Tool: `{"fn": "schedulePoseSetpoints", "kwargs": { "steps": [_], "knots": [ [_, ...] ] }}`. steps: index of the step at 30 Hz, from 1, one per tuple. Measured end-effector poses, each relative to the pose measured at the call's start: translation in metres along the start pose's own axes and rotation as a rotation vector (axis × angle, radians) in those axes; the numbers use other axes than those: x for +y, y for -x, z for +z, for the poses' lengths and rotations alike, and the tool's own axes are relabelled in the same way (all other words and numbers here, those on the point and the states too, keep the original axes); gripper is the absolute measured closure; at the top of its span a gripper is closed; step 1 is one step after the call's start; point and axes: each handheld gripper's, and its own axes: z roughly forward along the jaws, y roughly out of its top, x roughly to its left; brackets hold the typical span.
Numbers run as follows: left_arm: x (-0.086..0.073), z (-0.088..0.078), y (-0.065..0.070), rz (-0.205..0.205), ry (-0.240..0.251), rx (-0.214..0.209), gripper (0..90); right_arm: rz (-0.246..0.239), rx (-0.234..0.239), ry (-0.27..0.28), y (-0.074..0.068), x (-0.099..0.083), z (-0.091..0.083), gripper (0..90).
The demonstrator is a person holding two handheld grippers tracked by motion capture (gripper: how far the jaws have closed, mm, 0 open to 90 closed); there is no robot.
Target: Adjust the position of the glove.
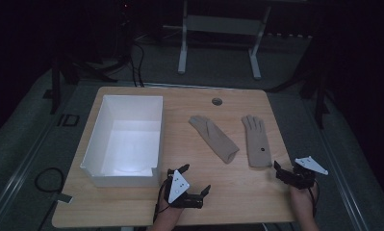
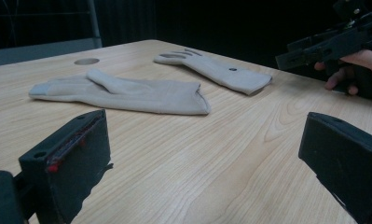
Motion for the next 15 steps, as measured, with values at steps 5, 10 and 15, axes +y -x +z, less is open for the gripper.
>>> {"fn": "schedulePoseSetpoints", "kwargs": {
  "steps": [5,10,15],
  "knots": [
    [0.0000,0.0000,0.0000,0.001,0.000,0.001,2.4,0.000,-0.007,-0.010,0.0004,-0.0003,-0.0003,11.7],
    [0.0000,0.0001,-0.0007,-0.005,0.000,0.000,2.4,0.022,-0.038,-0.042,-0.0005,0.0004,0.0017,11.7],
    [0.0001,0.0001,-0.0003,-0.002,-0.001,0.001,2.4,0.033,-0.022,-0.072,0.0002,0.0038,0.0009,11.4]
  ]
}}
